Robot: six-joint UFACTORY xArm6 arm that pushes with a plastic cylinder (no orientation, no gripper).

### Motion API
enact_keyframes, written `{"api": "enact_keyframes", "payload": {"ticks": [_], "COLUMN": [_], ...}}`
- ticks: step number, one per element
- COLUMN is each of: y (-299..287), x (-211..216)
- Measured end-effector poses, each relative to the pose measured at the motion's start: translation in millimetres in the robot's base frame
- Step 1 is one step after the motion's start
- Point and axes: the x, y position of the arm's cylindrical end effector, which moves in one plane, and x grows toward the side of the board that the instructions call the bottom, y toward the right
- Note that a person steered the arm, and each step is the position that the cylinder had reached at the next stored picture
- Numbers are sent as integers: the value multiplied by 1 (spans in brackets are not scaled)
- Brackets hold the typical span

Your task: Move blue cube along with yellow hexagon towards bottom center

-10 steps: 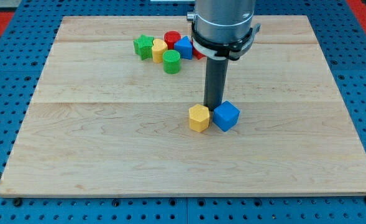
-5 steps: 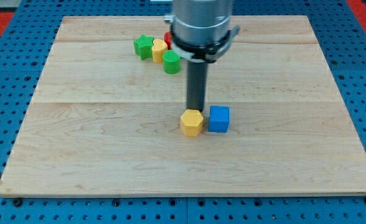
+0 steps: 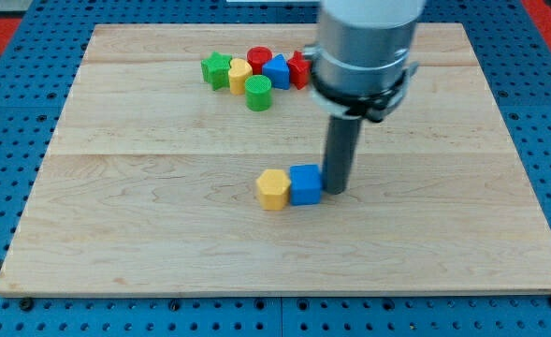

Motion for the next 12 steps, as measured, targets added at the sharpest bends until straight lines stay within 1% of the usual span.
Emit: {"api": "enact_keyframes", "payload": {"ticks": [1,2,3,4,5,7,8,9,10,11,12], "y": [-14,27,26,-24,-33,-32,-34,-26,-23,-23,-61], "x": [5,-11,-47,-30,0,-24,10,31,5,-35,-31]}}
